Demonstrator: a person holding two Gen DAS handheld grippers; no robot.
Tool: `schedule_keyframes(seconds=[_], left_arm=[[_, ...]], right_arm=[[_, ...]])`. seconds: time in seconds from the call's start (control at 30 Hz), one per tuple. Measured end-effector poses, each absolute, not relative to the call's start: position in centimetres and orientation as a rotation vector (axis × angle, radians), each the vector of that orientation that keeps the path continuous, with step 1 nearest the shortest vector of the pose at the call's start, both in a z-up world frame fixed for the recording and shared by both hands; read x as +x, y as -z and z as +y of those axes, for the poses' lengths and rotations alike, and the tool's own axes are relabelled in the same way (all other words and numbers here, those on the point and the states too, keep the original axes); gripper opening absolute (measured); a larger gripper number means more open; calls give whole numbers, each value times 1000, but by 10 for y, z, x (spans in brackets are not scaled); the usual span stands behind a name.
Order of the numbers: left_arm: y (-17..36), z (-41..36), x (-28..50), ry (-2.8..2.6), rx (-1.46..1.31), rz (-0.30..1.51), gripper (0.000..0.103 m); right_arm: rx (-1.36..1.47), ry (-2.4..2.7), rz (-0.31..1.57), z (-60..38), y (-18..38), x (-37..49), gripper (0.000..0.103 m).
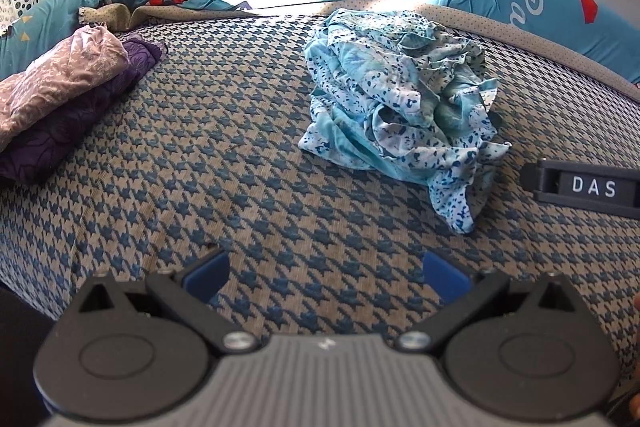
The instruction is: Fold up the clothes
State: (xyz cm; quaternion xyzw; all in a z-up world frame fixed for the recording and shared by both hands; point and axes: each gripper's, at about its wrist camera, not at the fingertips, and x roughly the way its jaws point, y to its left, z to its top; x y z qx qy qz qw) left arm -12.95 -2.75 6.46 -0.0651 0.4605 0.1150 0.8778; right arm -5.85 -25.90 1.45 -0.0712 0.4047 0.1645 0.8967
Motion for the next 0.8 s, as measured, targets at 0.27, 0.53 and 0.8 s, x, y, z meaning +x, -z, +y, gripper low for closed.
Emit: schedule_keyframes(seconds=[0.27, 0.53, 0.8], left_arm=[[-73, -29, -135, -239, -153, 948, 103], [-89, -30, -140, -227, -161, 915, 103], [-104, -28, -144, -255, -170, 888, 103]], right_arm=[[-114, -358, 849, -272, -19, -60, 103], [-96, -271, 816, -293, -26, -57, 103], [-118, -272, 843, -290, -18, -72, 103]])
